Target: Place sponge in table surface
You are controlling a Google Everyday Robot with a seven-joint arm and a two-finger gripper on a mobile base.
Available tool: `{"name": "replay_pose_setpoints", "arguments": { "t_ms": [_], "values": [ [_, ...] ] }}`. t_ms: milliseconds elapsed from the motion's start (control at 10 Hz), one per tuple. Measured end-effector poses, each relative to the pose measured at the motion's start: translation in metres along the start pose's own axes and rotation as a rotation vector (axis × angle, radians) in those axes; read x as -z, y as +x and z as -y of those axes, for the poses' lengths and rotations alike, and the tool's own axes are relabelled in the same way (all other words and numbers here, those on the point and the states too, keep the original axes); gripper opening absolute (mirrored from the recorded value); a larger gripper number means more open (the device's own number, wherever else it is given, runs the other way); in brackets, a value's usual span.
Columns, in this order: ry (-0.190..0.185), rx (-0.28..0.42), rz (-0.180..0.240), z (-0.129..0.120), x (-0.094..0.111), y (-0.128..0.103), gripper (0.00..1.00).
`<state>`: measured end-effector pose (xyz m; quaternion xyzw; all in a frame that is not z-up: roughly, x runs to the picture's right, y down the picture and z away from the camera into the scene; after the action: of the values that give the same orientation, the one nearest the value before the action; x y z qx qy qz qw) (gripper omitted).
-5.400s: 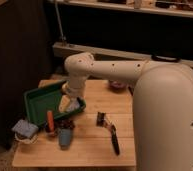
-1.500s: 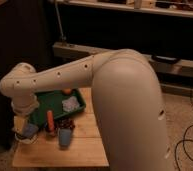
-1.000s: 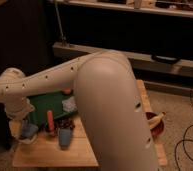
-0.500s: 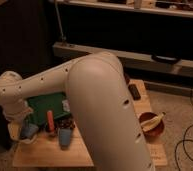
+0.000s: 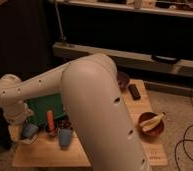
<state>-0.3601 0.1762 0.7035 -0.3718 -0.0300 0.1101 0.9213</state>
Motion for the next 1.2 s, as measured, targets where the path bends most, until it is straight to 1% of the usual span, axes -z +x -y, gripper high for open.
{"name": "replay_pose_setpoints", "arguments": {
  "t_ms": [500,800,900,1000,1100,1200],
  "values": [
    [-0.012,-0.004,-0.011,0.0010,-0.0083,-0.0002,0.80],
    [-0.018,0.000,-0.012,0.0013,-0.0104,-0.0002,0.56],
    [-0.022,-0.001,-0.011,0.0016,-0.0107,-0.0003,0.46],
    [-0.036,-0.005,-0.004,0.0029,-0.0109,-0.0002,0.32],
    [-0.039,-0.007,-0.001,0.0038,-0.0103,0.0001,0.26],
    [-0.043,-0.015,0.010,0.0055,-0.0056,-0.0014,0.14]
  ]
}}
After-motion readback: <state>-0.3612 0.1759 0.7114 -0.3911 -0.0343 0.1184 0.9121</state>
